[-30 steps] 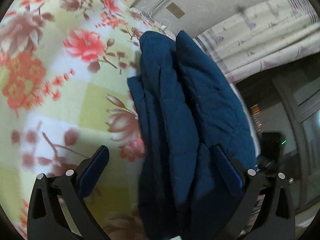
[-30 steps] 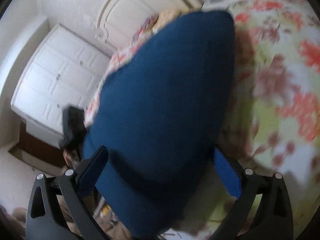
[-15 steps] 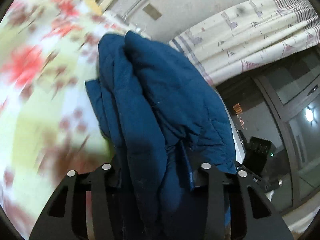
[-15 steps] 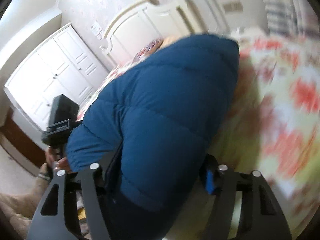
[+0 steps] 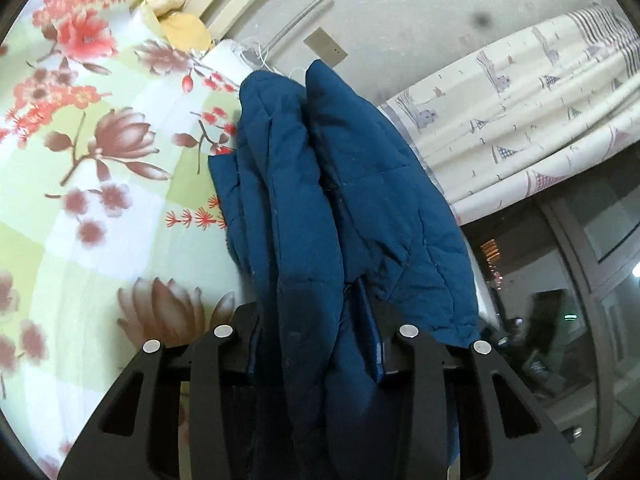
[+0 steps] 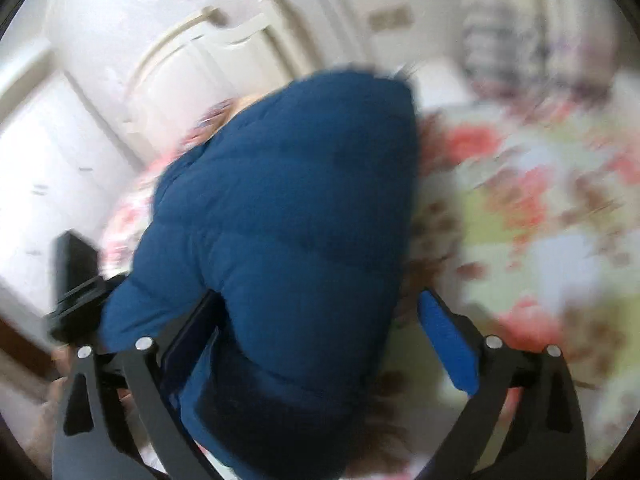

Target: Fold large clothes

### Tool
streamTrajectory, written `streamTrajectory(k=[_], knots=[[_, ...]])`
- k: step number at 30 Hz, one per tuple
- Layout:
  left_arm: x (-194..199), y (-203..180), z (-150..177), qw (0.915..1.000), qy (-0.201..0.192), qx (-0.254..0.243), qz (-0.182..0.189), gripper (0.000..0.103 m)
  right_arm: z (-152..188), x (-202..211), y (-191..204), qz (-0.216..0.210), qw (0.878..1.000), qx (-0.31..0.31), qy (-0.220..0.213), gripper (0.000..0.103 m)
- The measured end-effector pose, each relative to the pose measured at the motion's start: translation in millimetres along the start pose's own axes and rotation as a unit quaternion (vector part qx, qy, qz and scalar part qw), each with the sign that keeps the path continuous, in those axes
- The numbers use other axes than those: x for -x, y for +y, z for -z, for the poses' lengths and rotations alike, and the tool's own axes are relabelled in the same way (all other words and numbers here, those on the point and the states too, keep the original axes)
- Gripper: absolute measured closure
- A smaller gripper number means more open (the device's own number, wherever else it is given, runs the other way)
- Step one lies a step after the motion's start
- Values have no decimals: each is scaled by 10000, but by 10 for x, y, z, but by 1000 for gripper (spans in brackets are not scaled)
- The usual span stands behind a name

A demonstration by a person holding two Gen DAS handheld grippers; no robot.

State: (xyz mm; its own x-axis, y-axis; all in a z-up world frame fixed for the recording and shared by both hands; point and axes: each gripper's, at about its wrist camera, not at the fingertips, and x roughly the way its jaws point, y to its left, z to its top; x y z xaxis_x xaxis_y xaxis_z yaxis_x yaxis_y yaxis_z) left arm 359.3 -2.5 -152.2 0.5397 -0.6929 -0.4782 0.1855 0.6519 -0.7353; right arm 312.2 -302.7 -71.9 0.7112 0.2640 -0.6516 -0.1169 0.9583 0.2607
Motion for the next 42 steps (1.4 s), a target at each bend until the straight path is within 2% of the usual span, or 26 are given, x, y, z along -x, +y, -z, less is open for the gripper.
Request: streamTrajectory(k=[1,3,5,6,8,9,10,11,12,13,15,16,17,18,20,21,22,23,25,27,31,34,37,39,42], knots=[[11,12,-10,10000,-34,78,20,69,-6,108,199,-98,9995,190,-239,4],[36,25,23,9997,-142,191,32,68,37,200,643,-414,9958,728,-364,4],[118,56,71,9991,-290,292,-38,63,130,146,1099,-214,9886,1455,-322,4],[210,87,115,9987,-357,343,-85,54,217,46,1333,-68,9814,1909,-214,4],[461,98,172,9949,-765,398,-517,45,424,-198,1621,134,9673,2527,174,3],[578,89,209,9923,-927,321,-752,44,594,-280,1744,370,9555,2916,241,2],[725,41,243,9881,-1085,137,-1081,39,696,-305,1811,558,9449,3219,190,2],[871,-29,272,9823,-1202,-81,-1437,32,859,-284,1887,739,9310,3566,236,2],[1015,-81,312,9758,-1354,-274,-1697,14,996,-217,1931,939,9196,3805,256,2],[1196,-198,366,9637,-1657,-558,-2019,10,1080,-121,1946,943,9164,3884,209,4],[1507,-499,482,9344,-2164,-1245,-2542,8,1149,343,1857,248,9349,3540,-1,5],[1657,-700,559,9126,-2438,-1618,-2854,4,1127,586,1763,16,9460,3234,-219,5],[1747,-854,608,8952,-2635,-1851,-3082,4,1081,817,1648,-137,9556,2907,-465,5],[1869,-1093,686,8652,-2947,-2182,-3421,4,1014,1034,1534,-258,9632,2580,-706,4],[2039,-1476,838,8214,-3385,-2712,-3703,4,841,1486,1276,-381,9735,1868,-1260,3],[2065,-1625,874,8112,-3477,-2854,-3737,4,783,1667,1177,-326,9757,1584,-1480,3],[2097,-1795,933,8058,-3526,-2999,-3695,4,728,1869,1108,-196,9770,1256,-1712,3],[2125,-1920,986,8094,-3499,-3087,-3565,4,645,1949,934,-113,9774,1036,-1838,3],[2137,-2076,1040,8237,-3400,-3083,-3329,4,650,2101,838,82,9789,692,-1922,3],[2112,-2119,1143,8302,-3354,-2908,-3372,4,730,2124,834,295,9806,653,-1827,3],[1816,-2039,1274,8421,-2874,-2884,-3537,4,925,1854,911,831,9819,733,-1539,3],[1578,-1893,1341,8485,-2520,-2853,-3676,4,1075,1532,986,971,9851,830,-1153,3],[1444,-1805,1402,8611,-2248,-2789,-3607,4,1146,1402,1070,1081,9843,956,-1015,3],[1396,-1763,1404,8642,-2192,-2748,-3599,4,1146,1394,1090,1100,9834,1000,-1042,3],[1387,-1750,1428,8640,-2176,-2762,-3604,4,1160,1429,1096,1090,9827,1029,-1092,3]])
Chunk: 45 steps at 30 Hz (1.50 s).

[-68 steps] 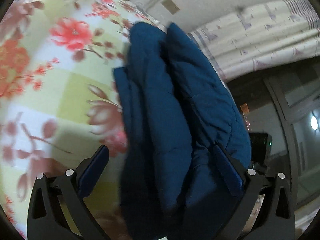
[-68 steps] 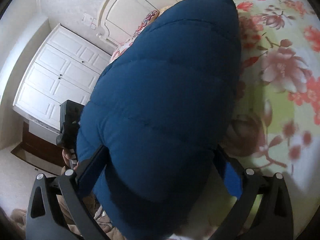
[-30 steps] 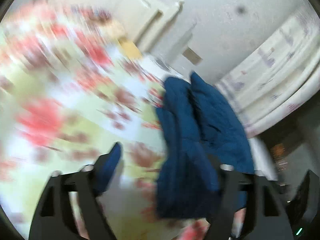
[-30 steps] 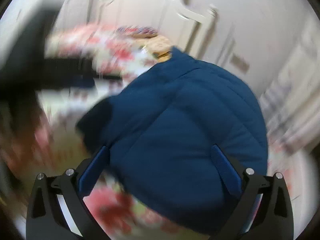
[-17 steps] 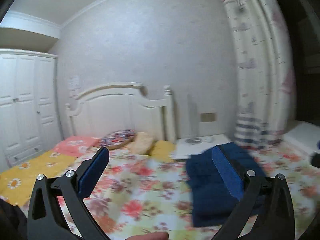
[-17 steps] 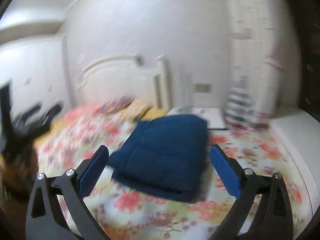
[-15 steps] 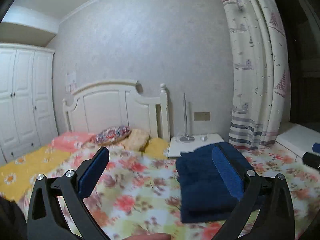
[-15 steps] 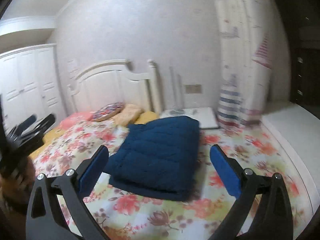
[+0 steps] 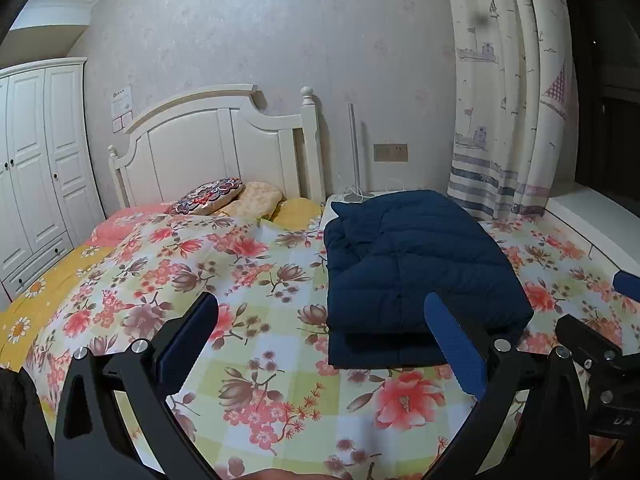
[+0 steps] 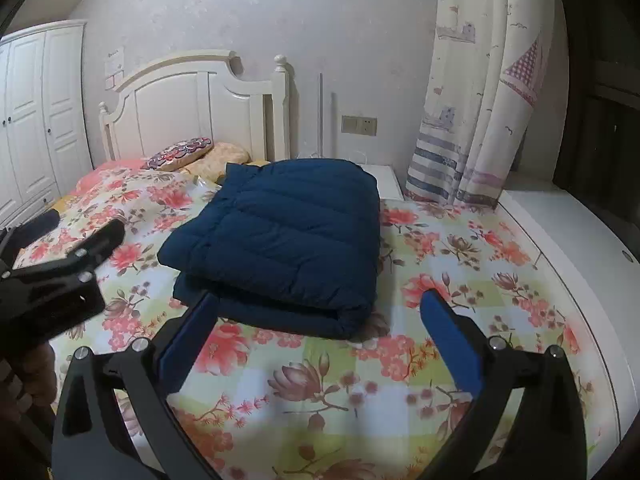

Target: Fold large clothes

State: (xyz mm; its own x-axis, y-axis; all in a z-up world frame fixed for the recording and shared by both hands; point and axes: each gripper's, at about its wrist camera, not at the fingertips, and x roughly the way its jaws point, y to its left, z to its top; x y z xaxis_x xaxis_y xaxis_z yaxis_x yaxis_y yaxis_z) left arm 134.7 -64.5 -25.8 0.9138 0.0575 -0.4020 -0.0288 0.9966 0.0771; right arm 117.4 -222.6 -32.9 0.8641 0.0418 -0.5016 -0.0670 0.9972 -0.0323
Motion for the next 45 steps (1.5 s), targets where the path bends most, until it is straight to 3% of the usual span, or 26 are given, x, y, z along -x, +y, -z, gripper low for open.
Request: streamTrajectory(k=[45], knots=[[208,2,-60,9997,-181,-10,150,4,-98,249,-70,-45,9997,42,-240,3]])
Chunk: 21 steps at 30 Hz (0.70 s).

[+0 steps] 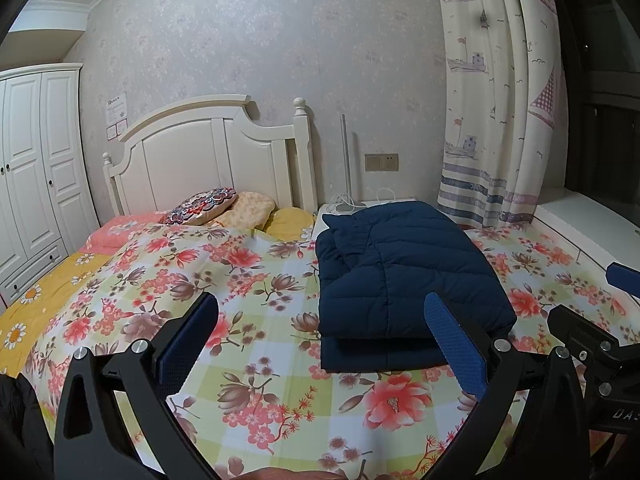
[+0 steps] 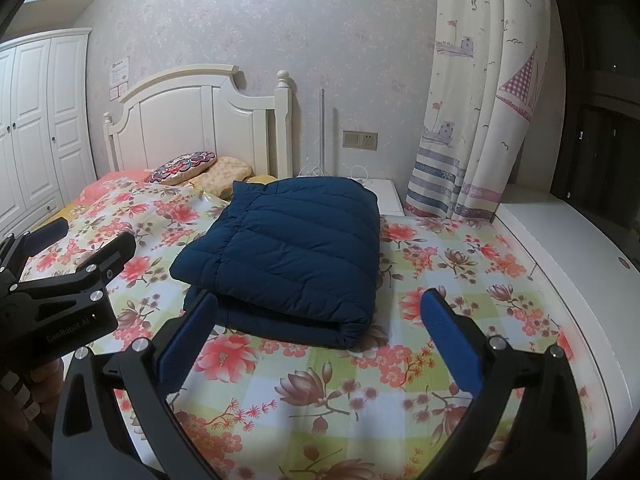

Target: Fold large clothes

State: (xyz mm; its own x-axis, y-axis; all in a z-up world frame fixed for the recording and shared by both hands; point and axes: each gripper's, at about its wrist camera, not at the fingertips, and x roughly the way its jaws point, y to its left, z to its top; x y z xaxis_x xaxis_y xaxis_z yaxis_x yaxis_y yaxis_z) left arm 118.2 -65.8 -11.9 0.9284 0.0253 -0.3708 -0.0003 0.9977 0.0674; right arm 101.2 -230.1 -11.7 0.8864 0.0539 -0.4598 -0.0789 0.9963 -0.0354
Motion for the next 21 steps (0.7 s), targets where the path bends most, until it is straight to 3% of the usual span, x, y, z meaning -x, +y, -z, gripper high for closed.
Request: streamTrajectory(k=[21], knots=[[2,5,-2,10000,1,-9,0,4,-3,-7,29,10,10000,-10,4,3]])
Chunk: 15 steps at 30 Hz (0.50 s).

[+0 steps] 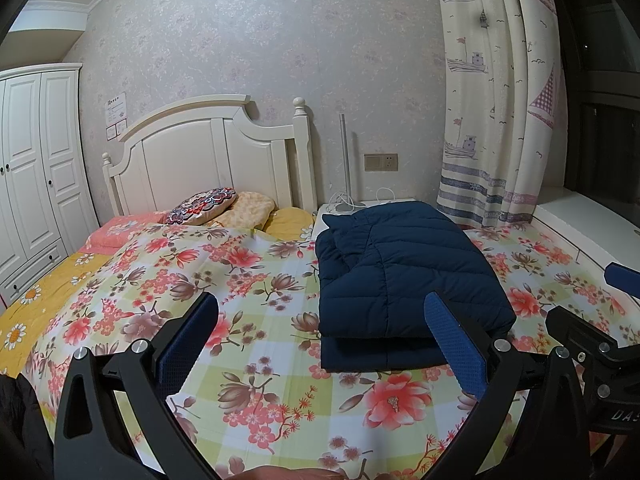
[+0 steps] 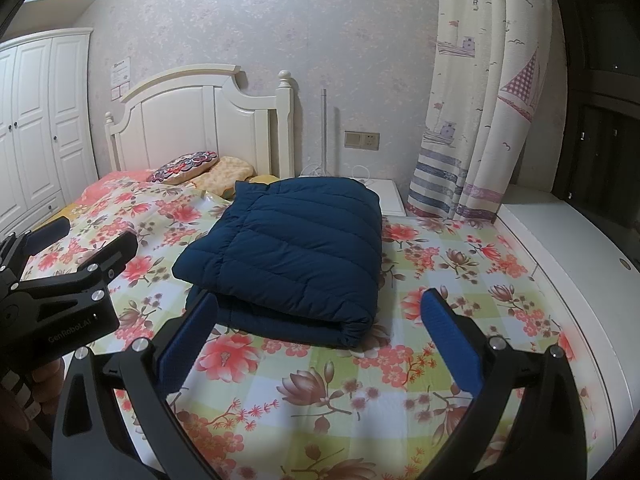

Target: Fold large clothes

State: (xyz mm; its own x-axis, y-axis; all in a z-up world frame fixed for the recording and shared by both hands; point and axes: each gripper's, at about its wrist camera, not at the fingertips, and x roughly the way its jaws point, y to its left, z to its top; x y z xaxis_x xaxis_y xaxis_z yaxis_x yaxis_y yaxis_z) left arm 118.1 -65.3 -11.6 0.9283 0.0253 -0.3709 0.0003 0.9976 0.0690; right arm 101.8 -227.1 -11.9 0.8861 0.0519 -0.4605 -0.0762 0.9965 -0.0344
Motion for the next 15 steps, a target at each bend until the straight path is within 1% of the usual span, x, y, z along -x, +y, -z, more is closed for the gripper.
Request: streamTrajectory(k=[15], knots=[[8,26,7,10000,-15,13,-26,4,-3,-4,19,6,10000,-7,4,3]])
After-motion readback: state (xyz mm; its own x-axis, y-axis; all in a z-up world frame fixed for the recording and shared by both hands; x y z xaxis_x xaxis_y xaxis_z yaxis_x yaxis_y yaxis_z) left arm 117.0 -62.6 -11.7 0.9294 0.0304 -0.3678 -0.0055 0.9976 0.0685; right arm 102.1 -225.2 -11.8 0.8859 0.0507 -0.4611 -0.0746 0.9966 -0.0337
